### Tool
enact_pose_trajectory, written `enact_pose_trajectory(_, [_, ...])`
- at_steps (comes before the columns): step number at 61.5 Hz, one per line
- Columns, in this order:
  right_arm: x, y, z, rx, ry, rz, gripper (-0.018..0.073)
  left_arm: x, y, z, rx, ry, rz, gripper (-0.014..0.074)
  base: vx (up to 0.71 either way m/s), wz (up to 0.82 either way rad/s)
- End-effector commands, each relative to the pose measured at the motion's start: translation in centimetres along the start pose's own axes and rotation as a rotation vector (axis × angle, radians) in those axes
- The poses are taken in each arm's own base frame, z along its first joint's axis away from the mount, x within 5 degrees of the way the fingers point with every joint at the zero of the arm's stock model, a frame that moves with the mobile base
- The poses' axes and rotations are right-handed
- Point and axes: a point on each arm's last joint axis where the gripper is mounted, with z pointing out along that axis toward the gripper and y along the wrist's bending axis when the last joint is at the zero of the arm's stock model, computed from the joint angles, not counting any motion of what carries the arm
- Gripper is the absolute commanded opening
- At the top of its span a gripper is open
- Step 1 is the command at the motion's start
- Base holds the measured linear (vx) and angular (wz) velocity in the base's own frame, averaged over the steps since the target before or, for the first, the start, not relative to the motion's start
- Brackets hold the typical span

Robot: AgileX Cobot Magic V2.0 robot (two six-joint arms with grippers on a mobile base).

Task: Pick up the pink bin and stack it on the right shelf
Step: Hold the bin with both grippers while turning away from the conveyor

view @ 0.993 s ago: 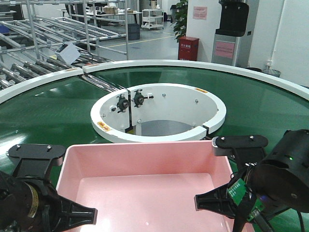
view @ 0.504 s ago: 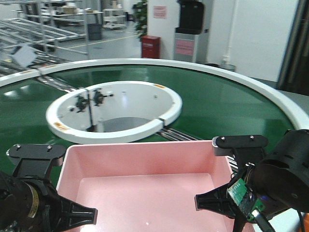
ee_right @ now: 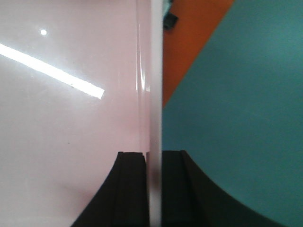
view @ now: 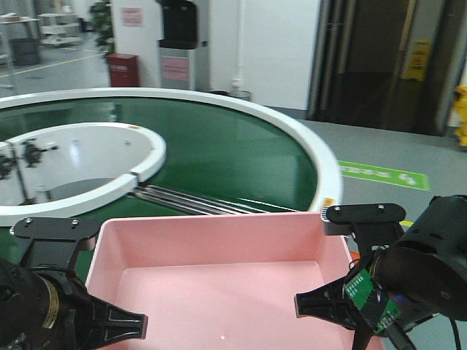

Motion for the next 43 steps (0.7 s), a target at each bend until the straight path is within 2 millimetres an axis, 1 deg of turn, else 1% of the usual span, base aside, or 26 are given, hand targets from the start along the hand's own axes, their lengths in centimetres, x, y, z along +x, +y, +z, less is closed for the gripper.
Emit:
enact_pose_trajectory(1, [-1.16,-0.69,-1.76,0.012,-0.11,-0.021,-0.0006,-0.99,0.05,-1.74,0.036,-0.1,0.008,0.0094,-0.15,-0.57])
enact_pose_trajectory(43, [-1.14,-0.71,-1.75,0.014,-0.108,-0.027,-0.0006,-0.99,0.05,-1.74,0.036,-0.1,0.008,0.0094,-0.14,-0.54])
